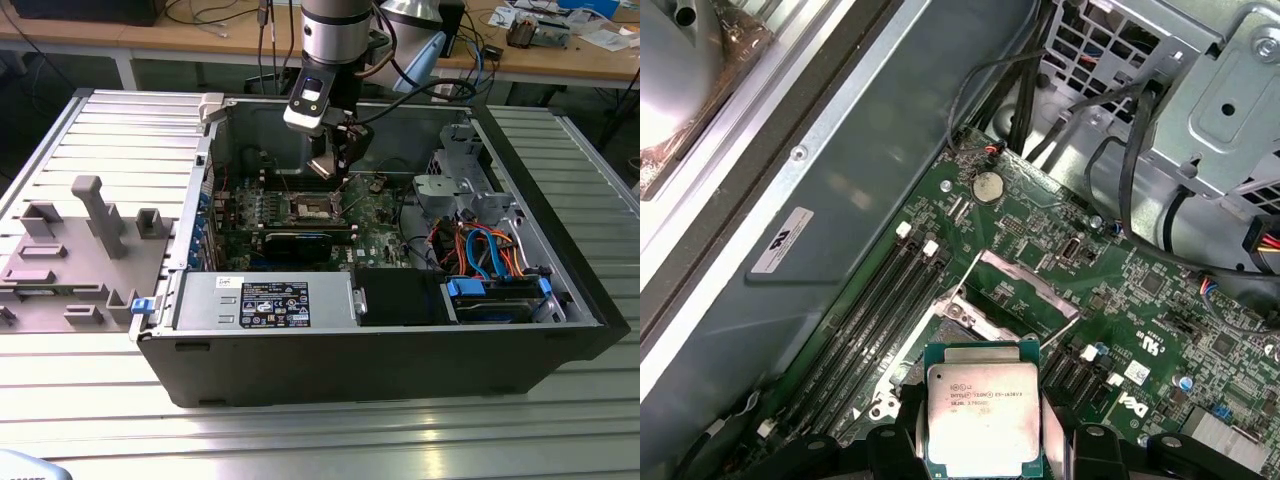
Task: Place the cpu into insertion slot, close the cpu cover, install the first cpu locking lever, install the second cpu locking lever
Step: 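Place the cpu into insertion slot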
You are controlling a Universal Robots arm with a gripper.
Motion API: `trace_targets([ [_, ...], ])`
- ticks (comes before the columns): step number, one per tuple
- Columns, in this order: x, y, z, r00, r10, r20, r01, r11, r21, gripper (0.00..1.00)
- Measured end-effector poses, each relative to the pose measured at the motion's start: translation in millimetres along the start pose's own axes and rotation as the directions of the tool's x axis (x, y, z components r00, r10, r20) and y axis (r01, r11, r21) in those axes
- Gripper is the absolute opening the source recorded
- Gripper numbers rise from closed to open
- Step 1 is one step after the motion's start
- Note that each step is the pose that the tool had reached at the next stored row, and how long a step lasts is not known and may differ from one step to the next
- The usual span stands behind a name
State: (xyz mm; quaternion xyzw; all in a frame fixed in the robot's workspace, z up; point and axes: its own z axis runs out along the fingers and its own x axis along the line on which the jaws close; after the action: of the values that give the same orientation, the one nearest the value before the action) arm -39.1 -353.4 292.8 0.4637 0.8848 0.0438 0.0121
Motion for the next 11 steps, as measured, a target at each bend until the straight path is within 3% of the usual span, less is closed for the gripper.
trace_targets([
  [11,0.0,0.0,0.0,0.9999,0.014,0.0011,-0.014,0.9999,-0.0002,0.55],
])
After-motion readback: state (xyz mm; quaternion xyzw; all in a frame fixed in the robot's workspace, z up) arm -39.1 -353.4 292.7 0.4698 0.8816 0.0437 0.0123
